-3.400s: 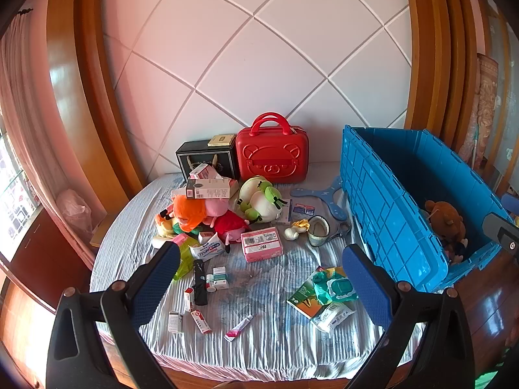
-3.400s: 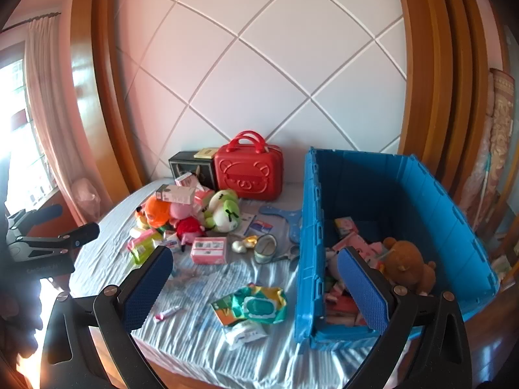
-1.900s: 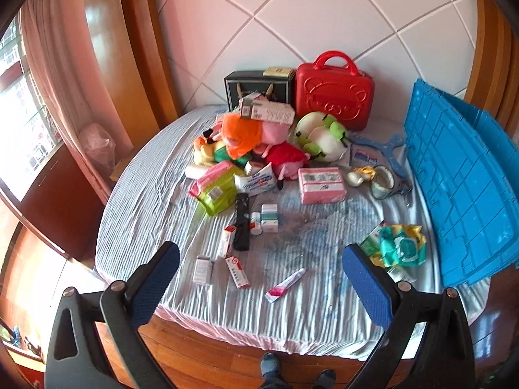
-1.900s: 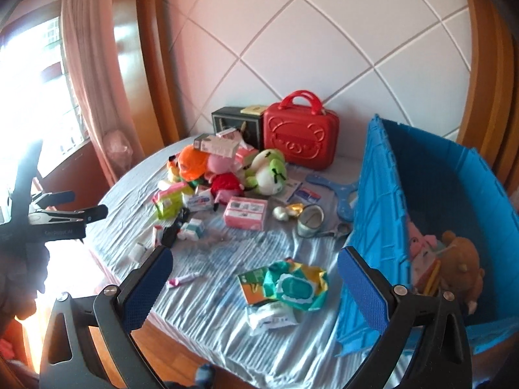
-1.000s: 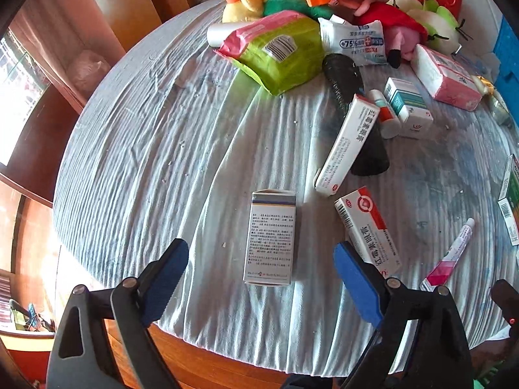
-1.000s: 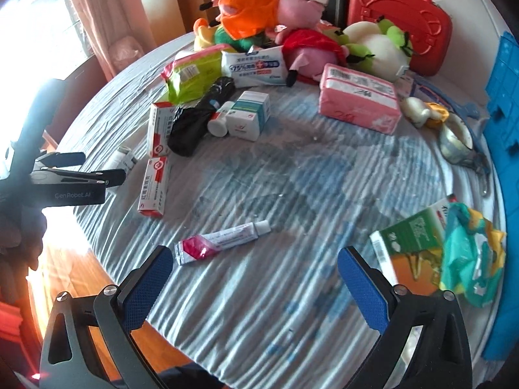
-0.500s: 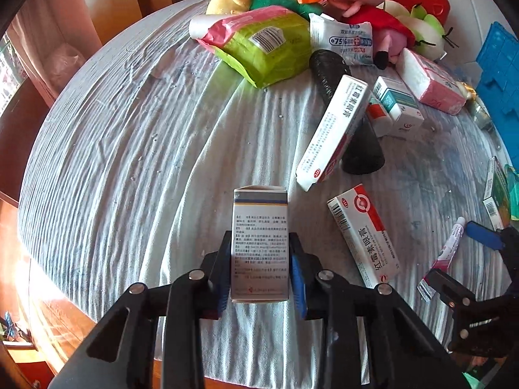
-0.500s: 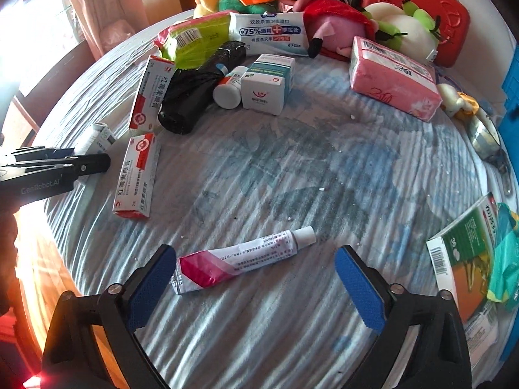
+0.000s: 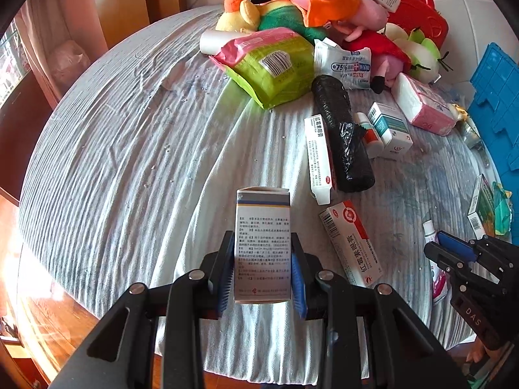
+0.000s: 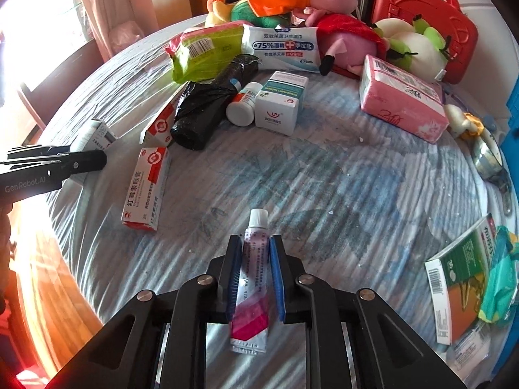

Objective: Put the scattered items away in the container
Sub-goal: 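Carry the white box and ointment tube with both tools toward the blue crate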

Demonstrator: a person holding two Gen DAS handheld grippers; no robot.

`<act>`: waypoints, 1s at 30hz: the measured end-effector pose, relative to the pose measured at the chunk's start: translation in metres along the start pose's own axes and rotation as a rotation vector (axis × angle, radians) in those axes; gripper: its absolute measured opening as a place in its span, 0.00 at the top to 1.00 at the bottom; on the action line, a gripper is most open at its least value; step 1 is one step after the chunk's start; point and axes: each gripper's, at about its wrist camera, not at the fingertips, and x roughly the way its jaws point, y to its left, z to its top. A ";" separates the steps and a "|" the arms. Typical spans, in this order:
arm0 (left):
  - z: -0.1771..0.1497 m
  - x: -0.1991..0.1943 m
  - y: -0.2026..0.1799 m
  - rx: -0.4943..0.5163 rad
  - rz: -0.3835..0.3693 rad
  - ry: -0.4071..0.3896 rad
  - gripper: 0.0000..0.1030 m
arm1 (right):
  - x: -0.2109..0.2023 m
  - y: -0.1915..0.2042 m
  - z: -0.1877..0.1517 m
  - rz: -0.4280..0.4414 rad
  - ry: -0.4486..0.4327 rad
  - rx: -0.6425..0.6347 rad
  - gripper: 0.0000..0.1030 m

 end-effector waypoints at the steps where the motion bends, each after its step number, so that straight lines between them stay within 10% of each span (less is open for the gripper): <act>1: 0.000 -0.001 0.002 -0.011 -0.013 -0.003 0.71 | -0.002 -0.002 -0.001 -0.002 -0.003 0.004 0.83; 30: 0.004 -0.002 -0.003 0.015 0.004 0.019 0.73 | -0.026 -0.020 -0.003 -0.011 -0.012 0.029 0.83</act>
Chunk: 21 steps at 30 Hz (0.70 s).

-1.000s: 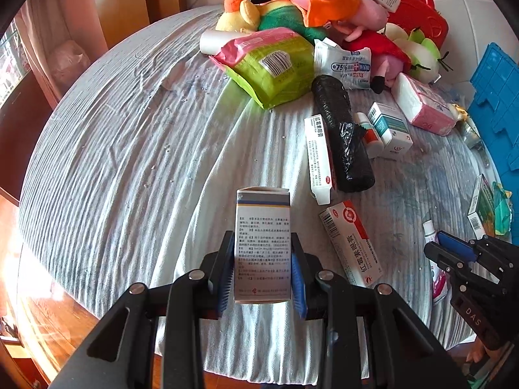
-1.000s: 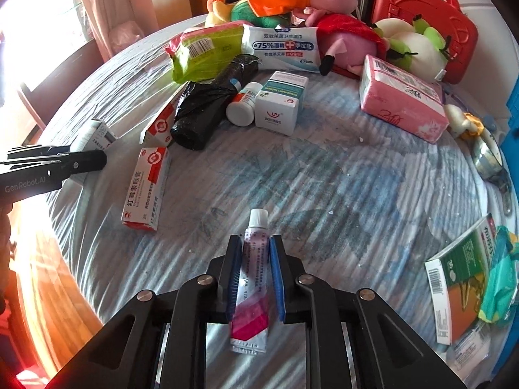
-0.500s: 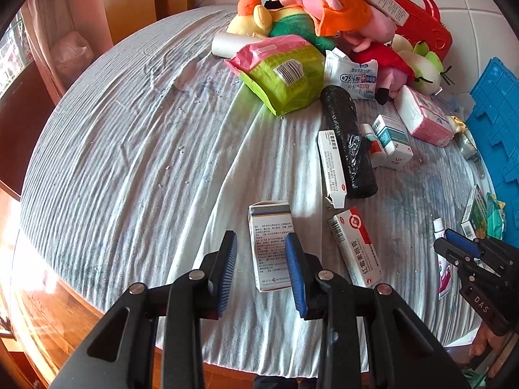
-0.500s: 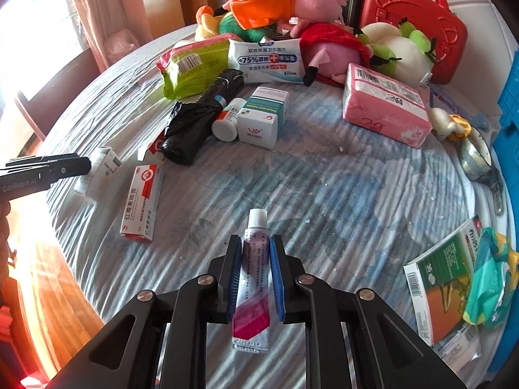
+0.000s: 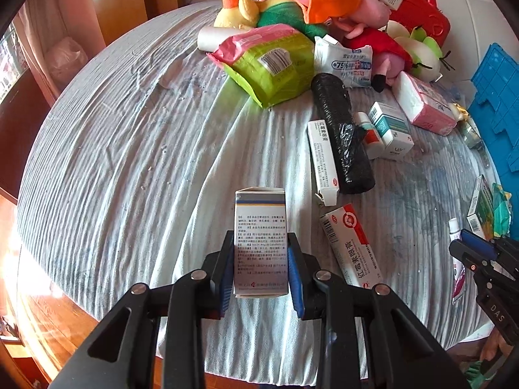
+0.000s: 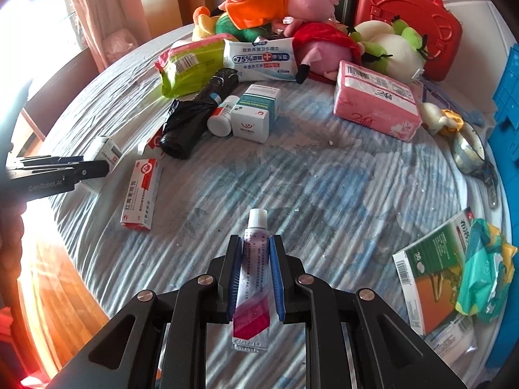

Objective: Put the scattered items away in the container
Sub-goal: 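Carry the white box and ointment tube with both tools toward the blue crate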

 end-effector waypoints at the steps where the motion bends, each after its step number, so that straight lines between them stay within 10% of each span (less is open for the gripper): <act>1: 0.001 -0.004 -0.001 0.005 0.001 -0.005 0.73 | -0.002 -0.001 0.001 -0.001 -0.004 0.000 0.83; 21: 0.084 -0.147 -0.066 0.129 -0.054 -0.233 0.73 | -0.168 -0.024 0.066 -0.066 -0.250 0.035 0.83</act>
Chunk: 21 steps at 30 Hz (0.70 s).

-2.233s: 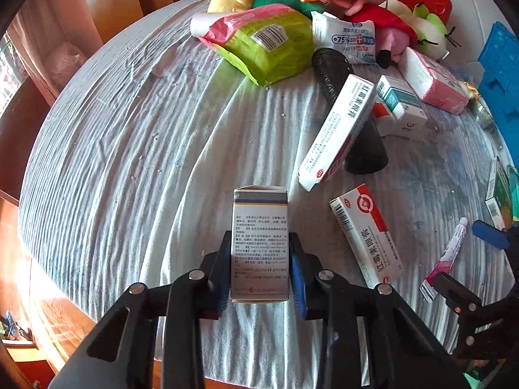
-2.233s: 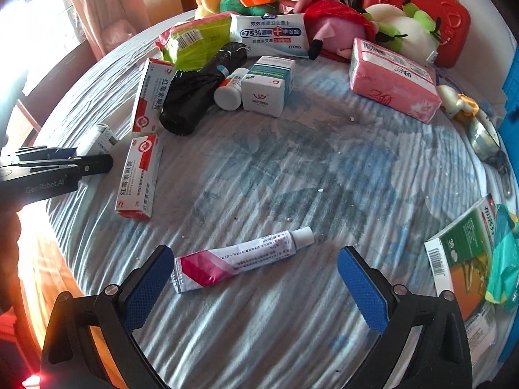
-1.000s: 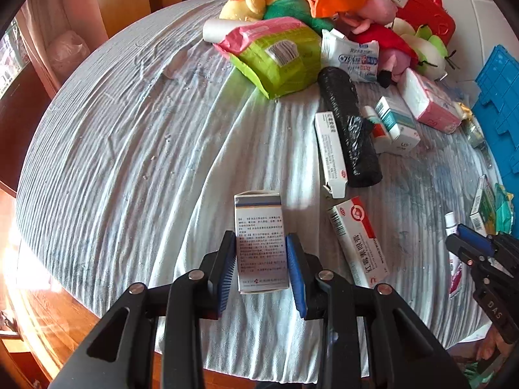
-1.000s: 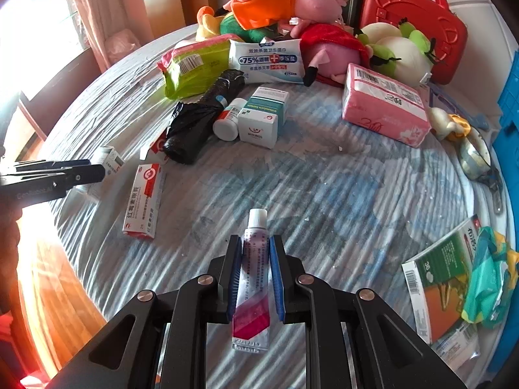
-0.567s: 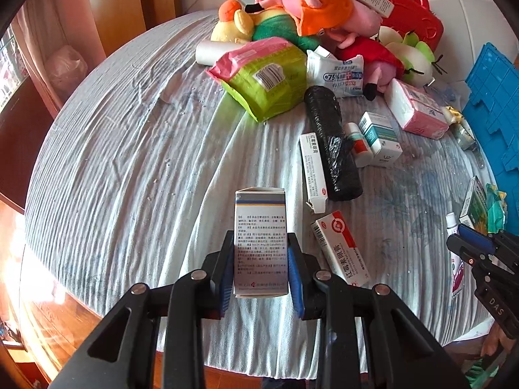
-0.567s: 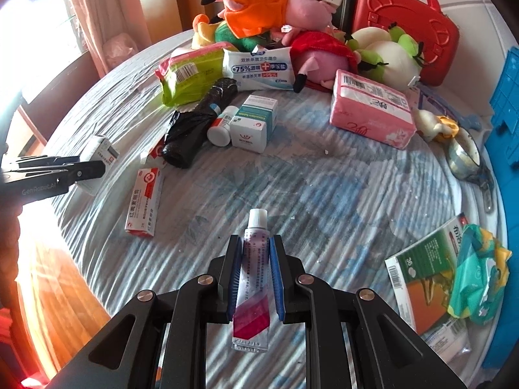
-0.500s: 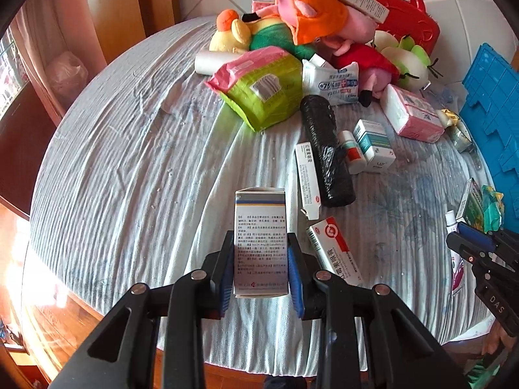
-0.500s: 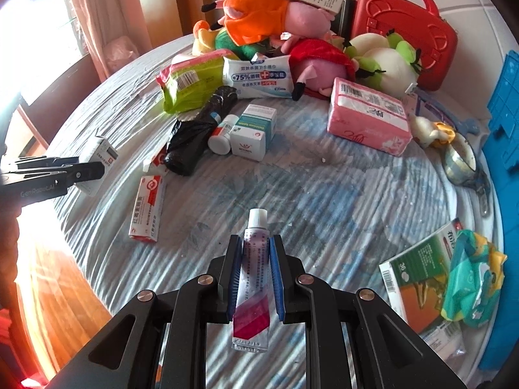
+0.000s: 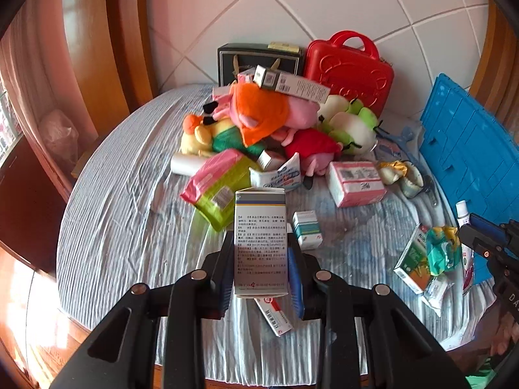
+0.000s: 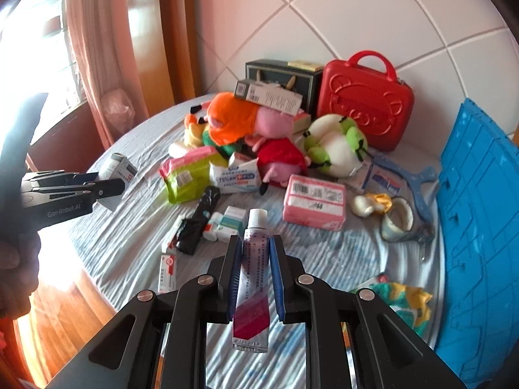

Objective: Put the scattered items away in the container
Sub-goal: 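Carry the white box and ointment tube with both tools toward the blue crate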

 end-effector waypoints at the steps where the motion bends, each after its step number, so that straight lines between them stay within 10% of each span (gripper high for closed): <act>1: 0.006 -0.006 -0.005 0.007 -0.006 -0.013 0.73 | -0.010 -0.004 0.004 -0.004 -0.016 0.005 0.83; 21: 0.115 -0.086 -0.204 0.197 -0.174 -0.201 0.73 | -0.184 -0.150 0.048 -0.098 -0.254 0.137 0.83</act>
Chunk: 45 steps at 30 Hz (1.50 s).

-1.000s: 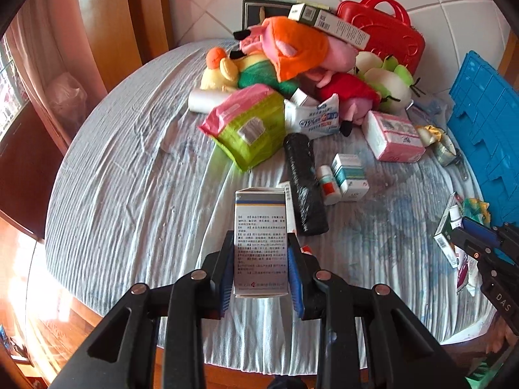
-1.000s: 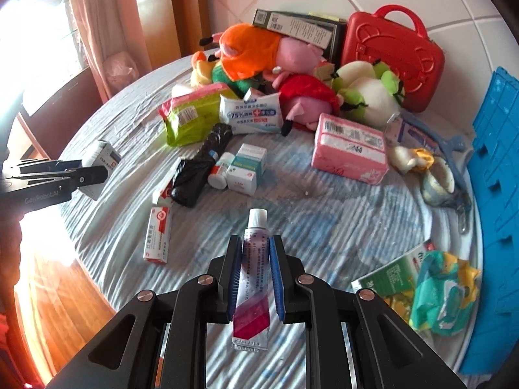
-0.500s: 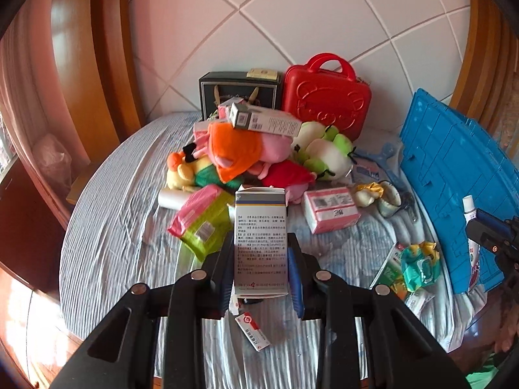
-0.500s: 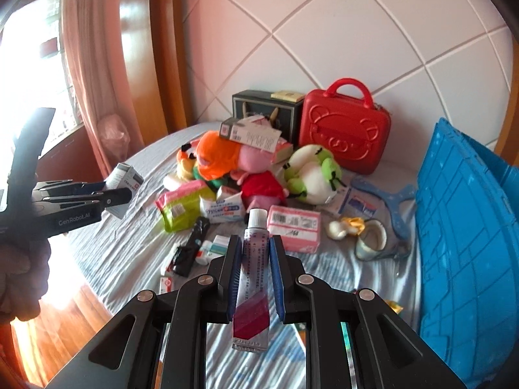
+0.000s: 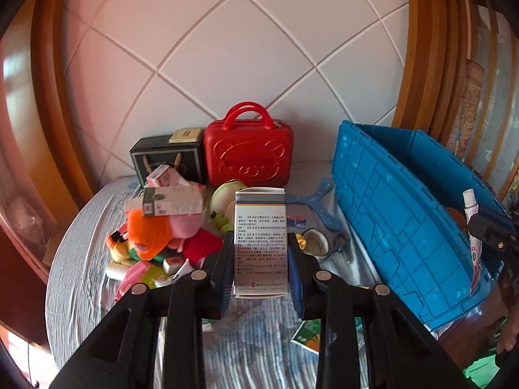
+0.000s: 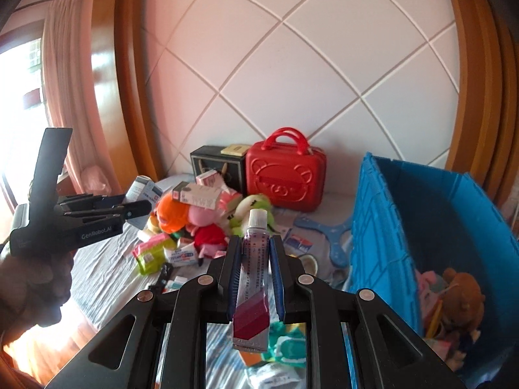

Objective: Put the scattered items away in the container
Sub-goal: 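Carry the white box and ointment tube with both tools toward the blue crate, then open the left tool over the crate while the right tool releases the tube inside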

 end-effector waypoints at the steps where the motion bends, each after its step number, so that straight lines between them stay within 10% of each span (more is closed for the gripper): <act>1: 0.007 0.002 -0.014 0.009 -0.016 -0.006 0.73 | -0.004 -0.011 0.004 -0.006 -0.008 0.005 0.83; 24: 0.117 0.061 -0.284 0.224 -0.241 -0.042 0.73 | -0.055 -0.273 0.033 -0.192 -0.090 0.158 0.83; 40: 0.142 0.102 -0.370 0.266 -0.315 -0.014 0.73 | -0.034 -0.367 0.026 -0.256 -0.031 0.227 0.83; 42: 0.148 0.108 -0.375 0.278 -0.314 -0.013 0.58 | -0.032 -0.372 0.030 -0.259 -0.036 0.220 0.83; 43: 0.150 0.108 -0.375 0.282 -0.289 -0.024 0.27 | -0.030 -0.374 0.033 -0.267 -0.043 0.213 0.81; 44: 0.152 0.107 -0.372 0.266 -0.278 -0.043 0.05 | -0.028 -0.376 0.035 -0.283 -0.054 0.209 0.58; 45: 0.154 0.105 -0.367 0.240 -0.283 -0.057 0.01 | -0.028 -0.379 0.037 -0.303 -0.070 0.210 0.07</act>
